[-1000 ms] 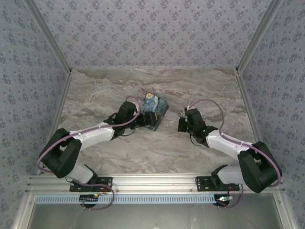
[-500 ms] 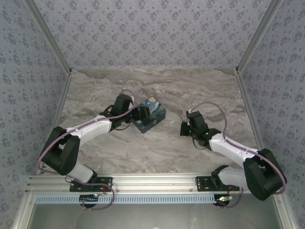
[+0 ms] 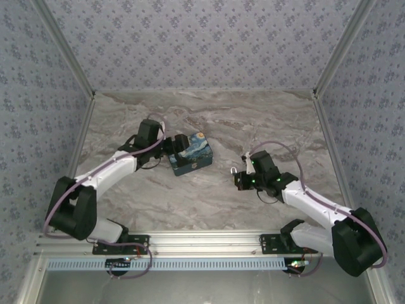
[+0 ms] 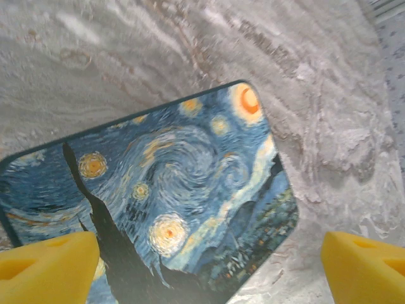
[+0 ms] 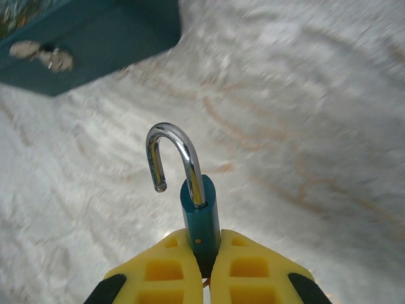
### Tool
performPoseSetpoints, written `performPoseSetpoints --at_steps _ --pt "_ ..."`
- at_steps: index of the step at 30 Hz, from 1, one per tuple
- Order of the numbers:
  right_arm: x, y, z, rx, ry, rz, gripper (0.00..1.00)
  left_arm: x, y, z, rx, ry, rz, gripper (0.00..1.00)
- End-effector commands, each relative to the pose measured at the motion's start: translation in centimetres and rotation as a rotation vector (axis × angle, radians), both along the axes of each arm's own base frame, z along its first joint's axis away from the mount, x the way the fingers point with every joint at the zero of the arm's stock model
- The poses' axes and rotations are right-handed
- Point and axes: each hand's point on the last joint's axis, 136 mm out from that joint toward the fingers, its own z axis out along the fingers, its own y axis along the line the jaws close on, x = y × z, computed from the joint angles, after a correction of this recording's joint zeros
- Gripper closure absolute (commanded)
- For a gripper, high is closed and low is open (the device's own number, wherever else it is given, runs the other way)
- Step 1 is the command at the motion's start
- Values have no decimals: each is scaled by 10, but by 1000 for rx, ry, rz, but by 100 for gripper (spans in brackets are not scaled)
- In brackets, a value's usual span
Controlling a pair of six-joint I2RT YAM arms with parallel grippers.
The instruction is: Unlock a padlock with a key
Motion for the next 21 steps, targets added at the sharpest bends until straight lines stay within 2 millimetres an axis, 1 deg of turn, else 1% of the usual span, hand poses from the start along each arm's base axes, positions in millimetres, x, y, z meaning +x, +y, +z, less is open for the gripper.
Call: performPoseSetpoints --at_steps 1,3,6,10,15,19,21 --pt "-19 20 1 53 92 94 93 -7 11 35 -12 -98 7 6" --pt "-23 26 -7 61 134 105 92 -14 18 45 -10 -127 21 4" --pt "-24 36 -18 76 183 119 93 -25 28 53 -1 -150 40 2" --pt "-21 45 -35 61 244 117 92 -39 38 51 14 -149 58 1" --pt "-14 52 -48 64 290 97 90 -50 51 44 57 -136 81 1" --pt "-11 52 -53 57 310 81 85 -54 59 40 92 -132 100 1" --pt "-10 49 -54 41 310 71 78 -55 63 41 107 -137 108 1"
